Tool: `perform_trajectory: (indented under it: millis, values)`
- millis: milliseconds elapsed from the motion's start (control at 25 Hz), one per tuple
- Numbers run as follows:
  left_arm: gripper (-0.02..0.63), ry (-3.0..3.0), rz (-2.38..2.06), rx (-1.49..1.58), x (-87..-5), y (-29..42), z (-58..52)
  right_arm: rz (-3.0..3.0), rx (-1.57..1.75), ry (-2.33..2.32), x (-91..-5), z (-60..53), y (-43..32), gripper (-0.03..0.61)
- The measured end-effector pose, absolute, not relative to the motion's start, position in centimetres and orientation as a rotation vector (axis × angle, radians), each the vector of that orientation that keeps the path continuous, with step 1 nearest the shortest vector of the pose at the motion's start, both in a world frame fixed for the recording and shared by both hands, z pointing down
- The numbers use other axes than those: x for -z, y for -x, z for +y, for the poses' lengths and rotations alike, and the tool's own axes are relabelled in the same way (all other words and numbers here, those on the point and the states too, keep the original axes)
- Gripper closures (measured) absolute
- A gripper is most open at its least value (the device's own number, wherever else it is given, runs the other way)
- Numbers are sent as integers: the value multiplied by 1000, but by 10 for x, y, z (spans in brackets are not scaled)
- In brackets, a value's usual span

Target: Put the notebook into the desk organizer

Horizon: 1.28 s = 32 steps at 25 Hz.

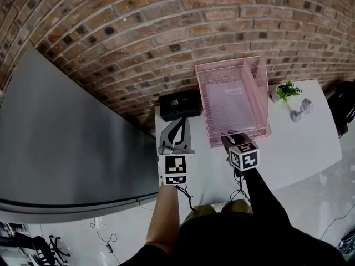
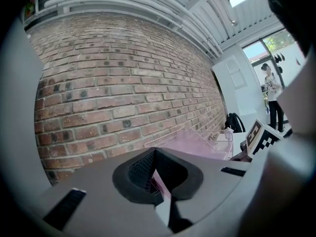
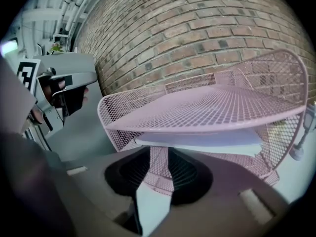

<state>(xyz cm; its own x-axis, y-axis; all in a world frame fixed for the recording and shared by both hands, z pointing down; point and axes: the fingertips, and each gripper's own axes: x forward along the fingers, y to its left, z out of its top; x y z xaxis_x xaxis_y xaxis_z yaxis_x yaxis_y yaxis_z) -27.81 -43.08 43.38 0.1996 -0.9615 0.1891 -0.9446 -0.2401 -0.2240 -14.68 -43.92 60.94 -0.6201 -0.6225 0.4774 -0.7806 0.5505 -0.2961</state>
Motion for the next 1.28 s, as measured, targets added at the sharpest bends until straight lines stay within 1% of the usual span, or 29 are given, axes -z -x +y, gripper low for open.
perform_trajectory:
  millis: [760, 1080, 1280]
  values:
    - [606, 2391, 1893, 446, -432, 260, -413, -2487, -685, -1146, -601, -414, 133, 471]
    - [606, 2378, 1892, 426, -424, 245, -401, -2524, -622, -1169, -581, -408, 115, 471]
    - [606, 2357, 1900, 408, -415, 231, -394, -2581, -527, -1175, -553, -409, 101, 471]
